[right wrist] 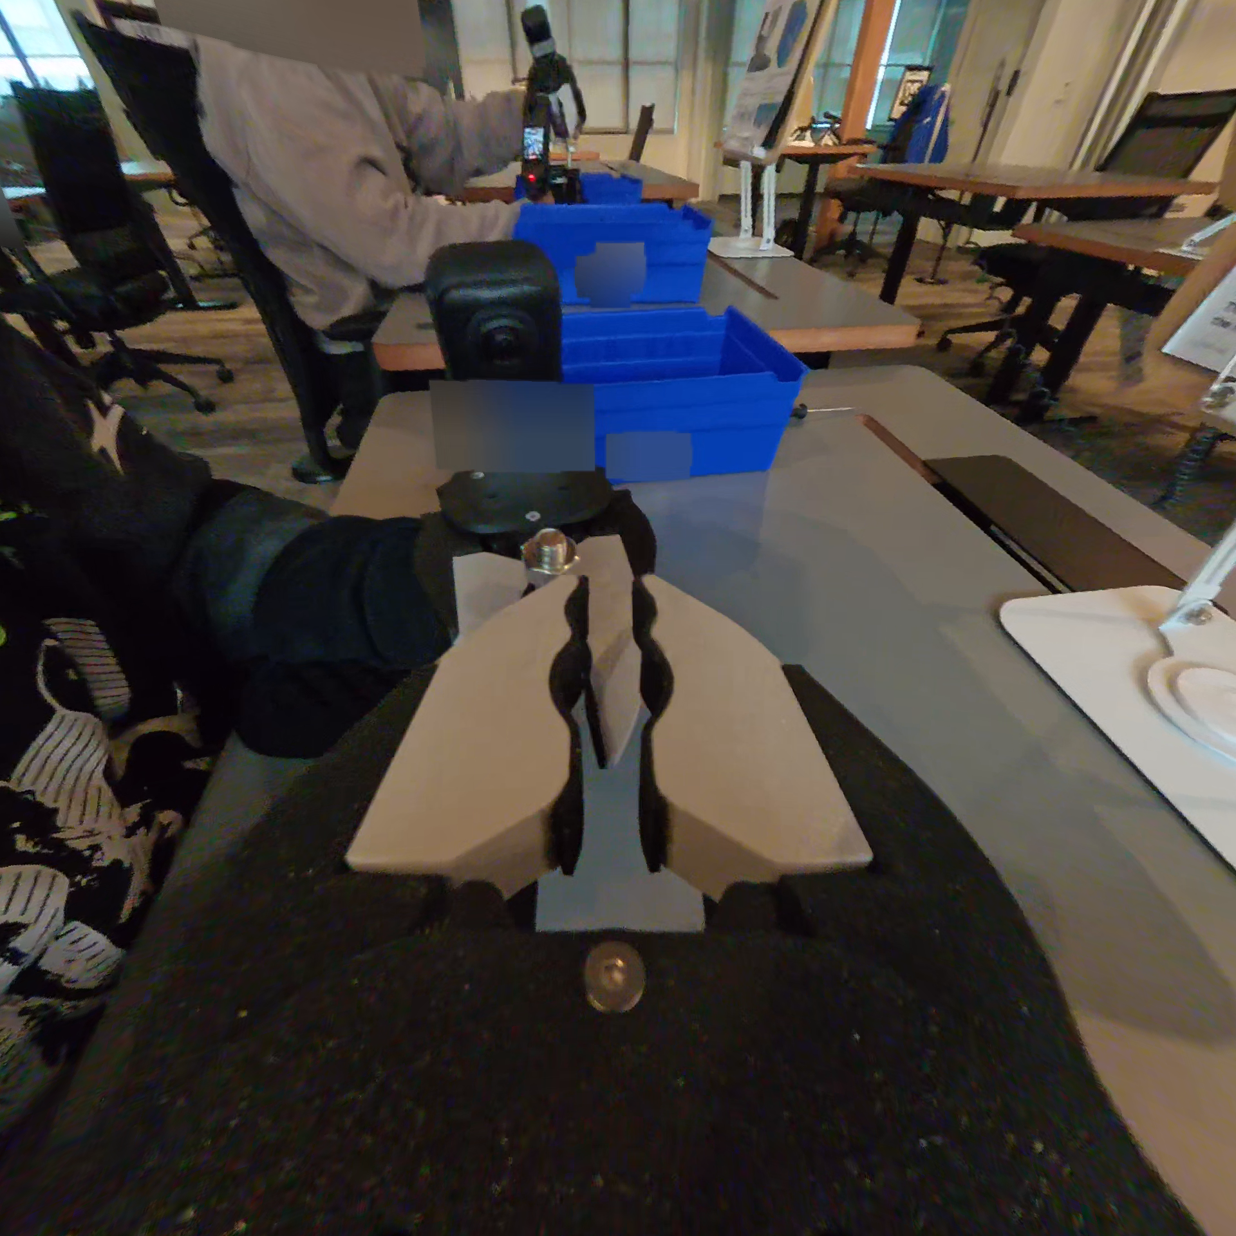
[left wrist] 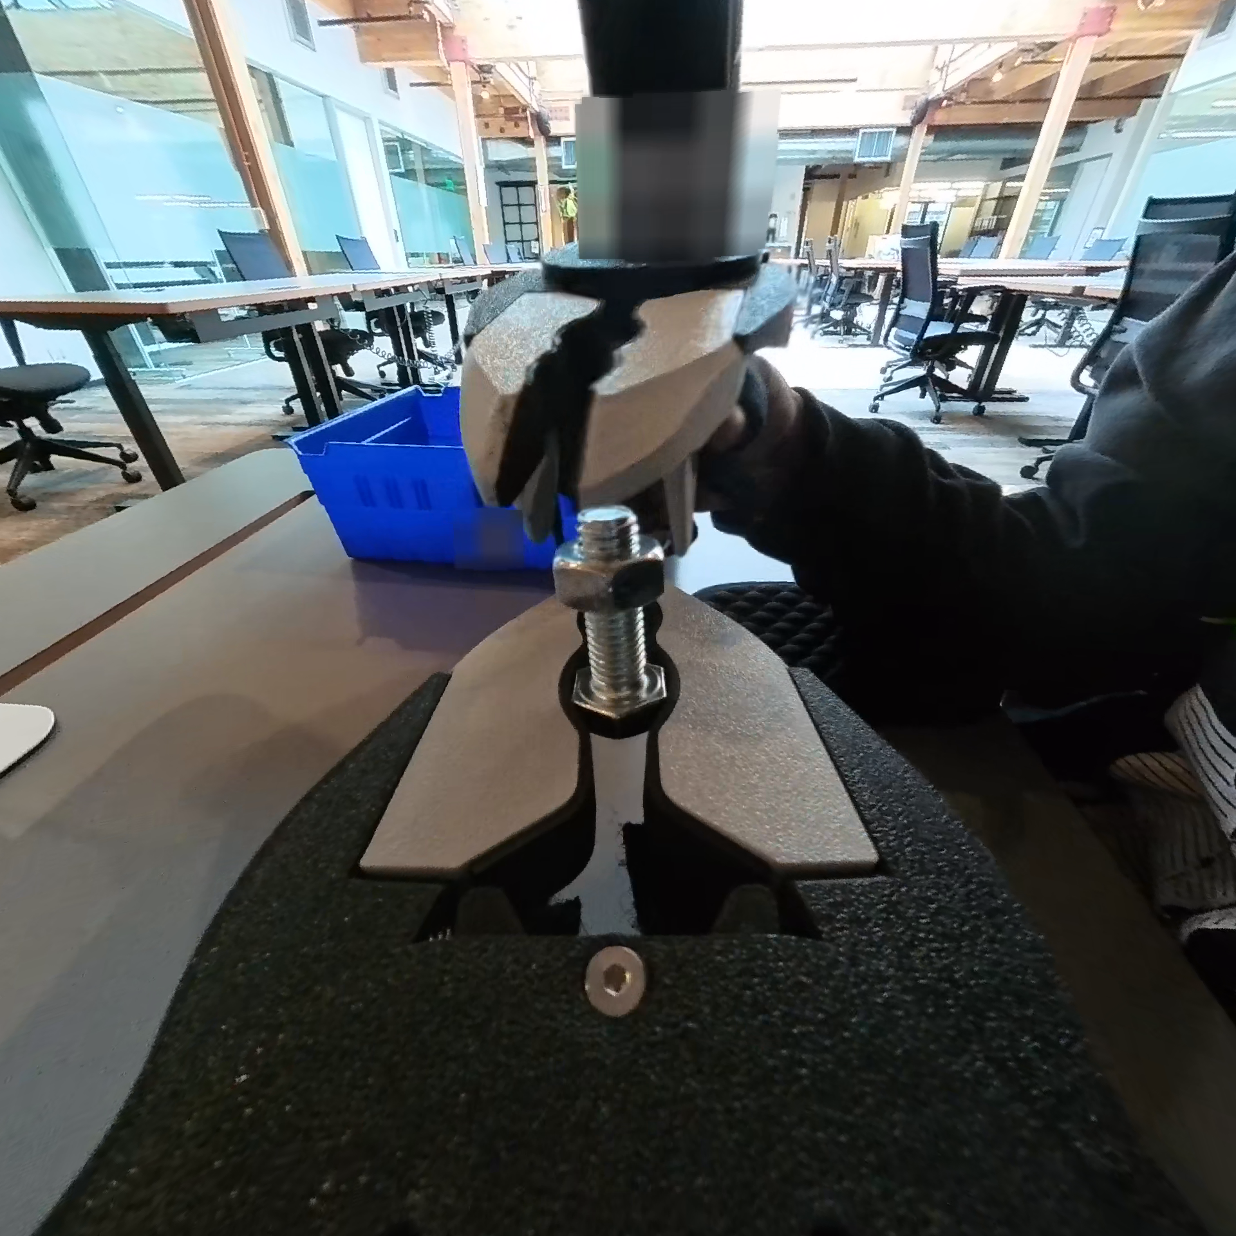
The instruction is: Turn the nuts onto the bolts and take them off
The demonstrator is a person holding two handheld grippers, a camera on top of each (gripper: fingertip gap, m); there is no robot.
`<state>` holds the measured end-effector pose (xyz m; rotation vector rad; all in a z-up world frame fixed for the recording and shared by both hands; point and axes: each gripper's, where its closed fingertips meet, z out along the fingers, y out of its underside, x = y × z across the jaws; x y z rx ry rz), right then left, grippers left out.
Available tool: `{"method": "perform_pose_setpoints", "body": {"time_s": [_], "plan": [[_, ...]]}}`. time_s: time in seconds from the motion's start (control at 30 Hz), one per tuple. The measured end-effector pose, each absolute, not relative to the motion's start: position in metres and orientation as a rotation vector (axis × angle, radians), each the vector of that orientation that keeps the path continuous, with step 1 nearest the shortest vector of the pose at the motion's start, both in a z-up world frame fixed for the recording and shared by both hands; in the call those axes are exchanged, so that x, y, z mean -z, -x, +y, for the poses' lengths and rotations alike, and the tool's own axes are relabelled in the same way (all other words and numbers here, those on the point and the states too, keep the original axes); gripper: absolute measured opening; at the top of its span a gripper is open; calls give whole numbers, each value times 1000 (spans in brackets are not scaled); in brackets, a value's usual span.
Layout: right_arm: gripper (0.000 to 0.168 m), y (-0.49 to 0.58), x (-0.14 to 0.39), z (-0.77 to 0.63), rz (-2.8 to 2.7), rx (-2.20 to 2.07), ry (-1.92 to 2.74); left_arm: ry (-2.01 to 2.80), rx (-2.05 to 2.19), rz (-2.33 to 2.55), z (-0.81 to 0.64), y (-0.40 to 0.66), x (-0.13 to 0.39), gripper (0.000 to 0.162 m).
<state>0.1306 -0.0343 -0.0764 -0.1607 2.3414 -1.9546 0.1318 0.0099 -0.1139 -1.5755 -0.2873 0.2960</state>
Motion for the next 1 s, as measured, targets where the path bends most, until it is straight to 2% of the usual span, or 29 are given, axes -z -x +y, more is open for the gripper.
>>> {"method": "perform_pose_setpoints", "body": {"time_s": [0.17,0.4,0.43,0.47,0.5,0.57,0.63,0.7,0.97,1.0], "plan": [[37,-149,80,-49,2336,1924,249,1586,-298,-288,11,-131,116,8],[34,-141,86,-46,2375,1886,198,1581,-293,-287,11,-132,115,12],[31,-135,85,-42,2390,1898,177,1571,-289,-290,10,-132,113,12],[15,-127,83,-38,2407,1935,139,1565,-288,-288,9,-132,112,12],[11,-123,79,-35,2389,1967,120,1566,-294,-287,9,-132,112,12],[13,-127,73,-34,2320,1983,124,1573,-295,-286,10,-132,113,11],[27,-134,74,-39,2312,1961,155,1578,-293,-285,11,-132,114,11],[35,-142,79,-45,2331,1931,198,1581,-295,-284,11,-132,115,8],[29,-146,82,-47,2330,1904,218,1584,-296,-283,11,-132,115,8],[27,-144,82,-44,2338,1901,221,1580,-294,-288,11,-132,114,13]]}}
